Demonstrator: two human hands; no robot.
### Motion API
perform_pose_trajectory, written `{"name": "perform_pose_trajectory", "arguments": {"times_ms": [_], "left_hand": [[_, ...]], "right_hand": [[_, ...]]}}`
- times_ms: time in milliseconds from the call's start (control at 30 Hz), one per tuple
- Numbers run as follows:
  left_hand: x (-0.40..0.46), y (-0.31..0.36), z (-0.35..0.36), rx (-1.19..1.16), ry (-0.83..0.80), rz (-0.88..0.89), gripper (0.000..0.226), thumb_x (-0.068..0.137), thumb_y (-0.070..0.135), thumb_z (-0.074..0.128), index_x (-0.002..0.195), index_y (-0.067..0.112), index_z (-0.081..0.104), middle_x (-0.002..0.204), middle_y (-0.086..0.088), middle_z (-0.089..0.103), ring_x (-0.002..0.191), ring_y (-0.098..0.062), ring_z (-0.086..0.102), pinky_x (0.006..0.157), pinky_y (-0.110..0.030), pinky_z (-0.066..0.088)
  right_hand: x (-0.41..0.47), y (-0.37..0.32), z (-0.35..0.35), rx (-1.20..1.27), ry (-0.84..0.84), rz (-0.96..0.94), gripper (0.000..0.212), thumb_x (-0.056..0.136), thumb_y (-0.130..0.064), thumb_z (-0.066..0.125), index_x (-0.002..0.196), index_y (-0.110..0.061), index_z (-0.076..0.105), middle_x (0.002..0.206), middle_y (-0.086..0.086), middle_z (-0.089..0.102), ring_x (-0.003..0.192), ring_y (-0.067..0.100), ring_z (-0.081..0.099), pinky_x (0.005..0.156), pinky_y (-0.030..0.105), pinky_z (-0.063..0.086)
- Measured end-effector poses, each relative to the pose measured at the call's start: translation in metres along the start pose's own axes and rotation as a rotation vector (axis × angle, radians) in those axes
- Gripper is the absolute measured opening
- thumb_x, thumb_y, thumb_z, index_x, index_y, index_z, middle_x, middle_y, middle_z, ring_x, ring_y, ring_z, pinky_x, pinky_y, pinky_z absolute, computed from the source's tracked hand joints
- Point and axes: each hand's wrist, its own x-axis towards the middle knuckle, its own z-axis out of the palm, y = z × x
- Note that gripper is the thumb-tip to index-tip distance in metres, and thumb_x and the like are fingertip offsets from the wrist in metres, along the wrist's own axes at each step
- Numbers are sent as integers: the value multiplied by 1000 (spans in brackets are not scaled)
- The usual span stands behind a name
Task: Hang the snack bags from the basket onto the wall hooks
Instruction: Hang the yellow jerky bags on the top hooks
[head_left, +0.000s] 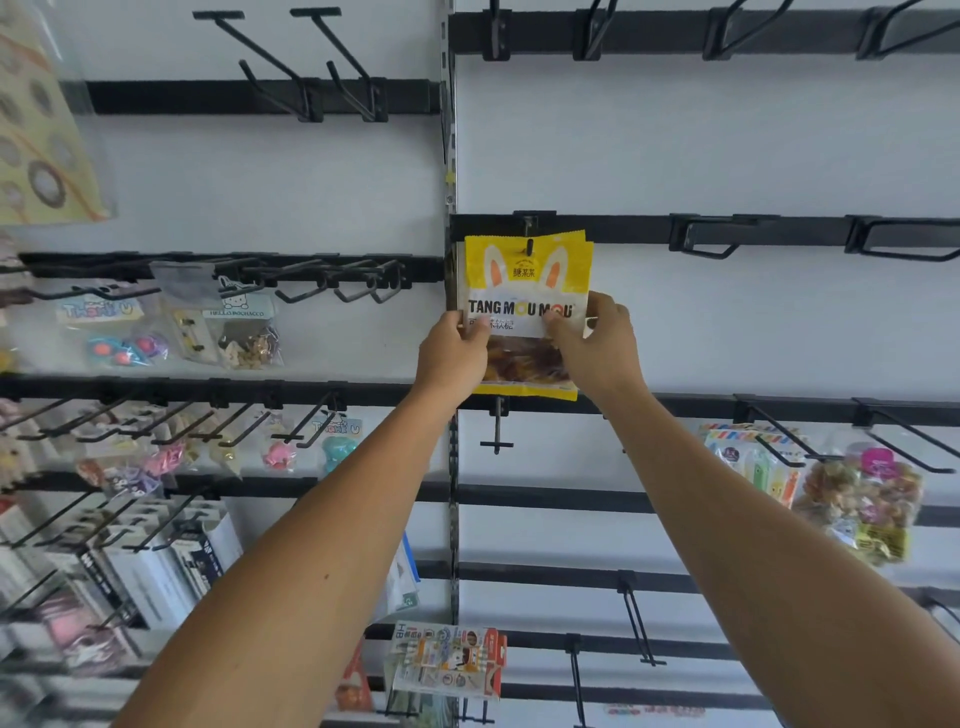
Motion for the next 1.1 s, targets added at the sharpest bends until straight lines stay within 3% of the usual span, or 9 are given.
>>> {"name": "perform_pose_trajectory", "arguments": {"times_ms": [100,167,300,533,600,700,833,967,1100], "left_hand": [[1,-2,2,-31,-72,-55,41,105,43,42,134,16,52,118,3,60,103,-16,57,82,-29,42],[0,-2,3,-29,-92,-76,41,104,43,43,136,18,50,117,4,58,105,-17,56,86,-31,41],[-4,-2,5,-56,-108,-96,40,104,38,48,139,20,47,123,5,57,110,-16,54,92,-33,42],[-15,-1,2,-22,-98,-132,37,104,35,46,137,19,48,117,8,54,107,-15,51,90,-32,38],[-19,-1,1,9,-97,-136,38,104,35,46,138,20,47,122,5,56,111,-16,53,92,-33,40],[-29,3,-1,44,-79,-128,43,104,36,46,144,19,43,134,3,55,121,-18,53,95,-33,41],[-48,14,-5,135,-47,-74,53,106,34,43,153,16,28,144,-2,48,110,-12,46,88,-28,35],[-67,14,-10,284,-34,43,56,105,35,47,154,16,29,156,-5,40,138,-23,43,97,-26,33],[-87,3,-22,423,-50,168,52,103,37,48,151,21,35,151,-3,45,134,-24,46,98,-34,40]], "right_hand": [[-2,-1,-3,29,-18,15,41,96,-42,60,128,-19,51,124,-3,51,100,11,58,69,17,52],[-3,0,-4,51,-49,25,41,97,-41,58,130,-18,49,112,-8,58,83,2,60,59,13,46],[-8,4,-6,63,-66,3,46,98,-41,58,136,-18,46,110,-10,58,89,7,59,63,11,42],[-17,10,-9,65,-105,-6,50,99,-32,59,143,-19,41,133,-2,60,99,8,54,59,5,39],[-21,10,-12,55,-117,-4,51,99,-31,59,145,-20,39,138,-1,57,106,10,55,66,5,40],[-26,9,-19,45,-127,13,52,100,-31,58,147,-19,38,143,0,54,121,16,54,82,19,41],[-35,11,-29,-20,-136,-6,54,101,-32,56,149,-20,36,144,2,53,126,20,53,83,25,42],[-52,11,-35,-111,-132,-80,52,101,-31,53,149,-19,37,141,5,55,128,22,52,90,30,44],[-80,4,-30,-243,-124,-176,53,100,-30,53,150,-19,38,143,4,54,125,27,53,97,40,48]]}}
